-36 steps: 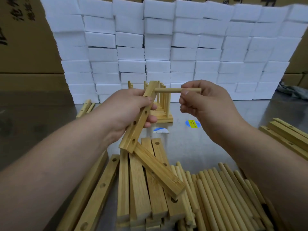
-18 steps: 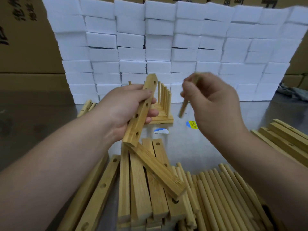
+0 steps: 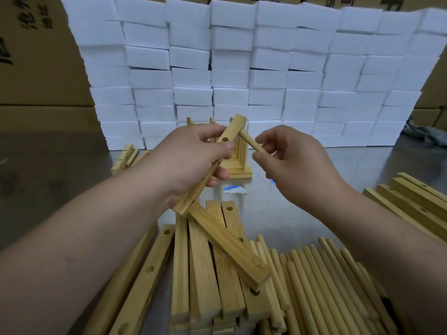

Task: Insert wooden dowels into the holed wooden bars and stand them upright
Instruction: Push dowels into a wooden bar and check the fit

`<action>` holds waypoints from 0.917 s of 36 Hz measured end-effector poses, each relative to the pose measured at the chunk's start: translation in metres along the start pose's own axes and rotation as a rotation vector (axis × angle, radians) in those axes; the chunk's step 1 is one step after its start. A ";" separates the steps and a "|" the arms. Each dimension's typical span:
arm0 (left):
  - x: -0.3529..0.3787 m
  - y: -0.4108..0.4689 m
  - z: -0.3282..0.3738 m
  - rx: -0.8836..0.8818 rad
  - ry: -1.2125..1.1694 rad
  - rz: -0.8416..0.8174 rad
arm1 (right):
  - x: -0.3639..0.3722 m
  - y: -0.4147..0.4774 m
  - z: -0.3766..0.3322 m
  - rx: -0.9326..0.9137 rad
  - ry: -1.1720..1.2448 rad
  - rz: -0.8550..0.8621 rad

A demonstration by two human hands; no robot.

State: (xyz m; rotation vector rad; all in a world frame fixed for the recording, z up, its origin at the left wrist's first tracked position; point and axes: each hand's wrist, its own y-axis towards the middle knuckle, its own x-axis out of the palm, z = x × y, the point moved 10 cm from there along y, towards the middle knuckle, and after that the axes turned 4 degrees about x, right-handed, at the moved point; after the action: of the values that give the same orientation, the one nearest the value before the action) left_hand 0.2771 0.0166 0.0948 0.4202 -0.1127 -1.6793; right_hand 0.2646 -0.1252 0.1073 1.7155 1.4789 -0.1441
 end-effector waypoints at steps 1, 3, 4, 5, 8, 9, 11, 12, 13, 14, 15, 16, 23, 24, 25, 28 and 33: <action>0.000 0.000 0.000 -0.001 0.001 -0.001 | -0.002 0.000 0.000 -0.003 0.005 0.011; -0.001 0.000 0.000 -0.001 -0.002 -0.002 | -0.005 0.000 0.002 0.006 0.047 0.037; -0.001 0.000 0.000 0.001 -0.003 -0.001 | -0.007 0.000 0.003 0.009 0.079 0.057; -0.001 0.000 0.001 0.003 -0.001 0.000 | -0.009 0.000 0.005 0.014 0.112 0.078; -0.001 0.000 0.001 0.002 0.012 -0.002 | -0.011 -0.002 0.006 0.004 0.122 0.118; -0.001 0.000 0.000 0.002 0.018 -0.006 | -0.011 -0.002 0.005 -0.006 0.103 0.124; -0.001 -0.001 0.001 0.007 0.036 -0.017 | -0.012 -0.003 0.003 -0.034 0.050 0.138; -0.001 -0.001 0.002 0.013 0.050 -0.022 | -0.013 -0.004 0.000 -0.056 0.013 0.145; -0.001 -0.001 0.002 0.019 0.064 -0.028 | -0.014 -0.005 -0.005 -0.096 -0.043 0.154; -0.001 -0.001 0.003 0.025 0.076 -0.034 | -0.016 -0.006 -0.012 -0.153 -0.112 0.167; -0.001 -0.001 0.004 0.030 0.083 -0.038 | -0.017 -0.008 -0.019 -0.212 -0.179 0.184; 0.000 -0.001 0.004 0.037 0.092 -0.040 | -0.019 -0.010 -0.025 -0.260 -0.226 0.203; 0.003 -0.003 0.007 0.067 0.164 -0.077 | -0.025 -0.017 -0.039 -0.401 -0.297 0.283; 0.004 -0.003 0.007 0.071 0.171 -0.082 | -0.025 -0.017 -0.039 -0.398 -0.291 0.281; 0.004 -0.003 0.007 0.077 0.178 -0.086 | -0.025 -0.017 -0.038 -0.384 -0.279 0.275; 0.007 -0.003 0.005 0.092 0.206 -0.100 | -0.022 -0.013 -0.029 -0.273 -0.191 0.218; 0.014 -0.006 0.005 0.121 0.185 -0.129 | -0.015 -0.006 -0.002 0.002 0.208 0.108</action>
State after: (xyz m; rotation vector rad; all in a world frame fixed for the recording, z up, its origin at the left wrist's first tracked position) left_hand 0.2690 0.0033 0.0945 0.6845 -0.0517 -1.7567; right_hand 0.2544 -0.1354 0.1143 1.8522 1.5299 0.0929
